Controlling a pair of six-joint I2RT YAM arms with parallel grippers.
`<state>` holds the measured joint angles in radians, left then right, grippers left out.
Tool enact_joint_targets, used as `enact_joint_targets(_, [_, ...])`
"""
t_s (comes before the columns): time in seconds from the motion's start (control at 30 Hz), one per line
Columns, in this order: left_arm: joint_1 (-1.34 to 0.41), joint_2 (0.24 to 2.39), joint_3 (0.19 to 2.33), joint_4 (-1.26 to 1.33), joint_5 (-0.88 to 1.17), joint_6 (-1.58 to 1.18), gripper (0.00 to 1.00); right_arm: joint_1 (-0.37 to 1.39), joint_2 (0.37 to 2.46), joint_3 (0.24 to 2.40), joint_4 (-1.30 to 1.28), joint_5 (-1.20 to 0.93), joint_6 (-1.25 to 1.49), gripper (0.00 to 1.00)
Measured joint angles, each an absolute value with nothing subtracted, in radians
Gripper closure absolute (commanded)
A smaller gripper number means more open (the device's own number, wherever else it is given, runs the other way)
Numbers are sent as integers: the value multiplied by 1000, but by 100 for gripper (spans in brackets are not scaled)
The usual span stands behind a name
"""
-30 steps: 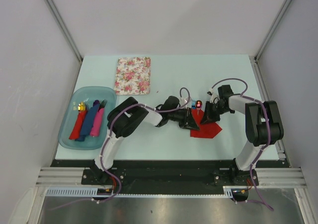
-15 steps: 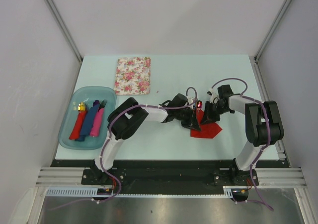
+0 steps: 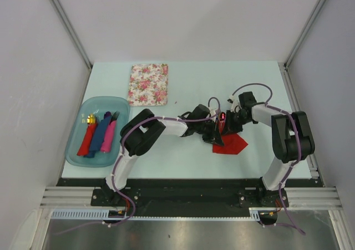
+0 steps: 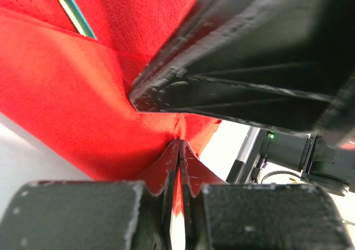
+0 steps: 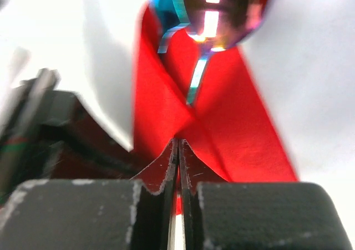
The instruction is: Place the utensils on the paper napkin and roll it up
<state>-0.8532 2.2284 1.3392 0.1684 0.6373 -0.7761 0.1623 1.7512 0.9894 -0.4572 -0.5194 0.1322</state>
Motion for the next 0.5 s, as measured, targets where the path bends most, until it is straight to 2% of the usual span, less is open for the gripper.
enact_joint_targets(0.23, [-854,2228,1340,169,638,-775,91,161,1777,990,-456,-505,146,97])
enact_joint_targets(0.5, [-863,2217,1339,159,628,-751,86,162,1777,990,-457,-495,154,99])
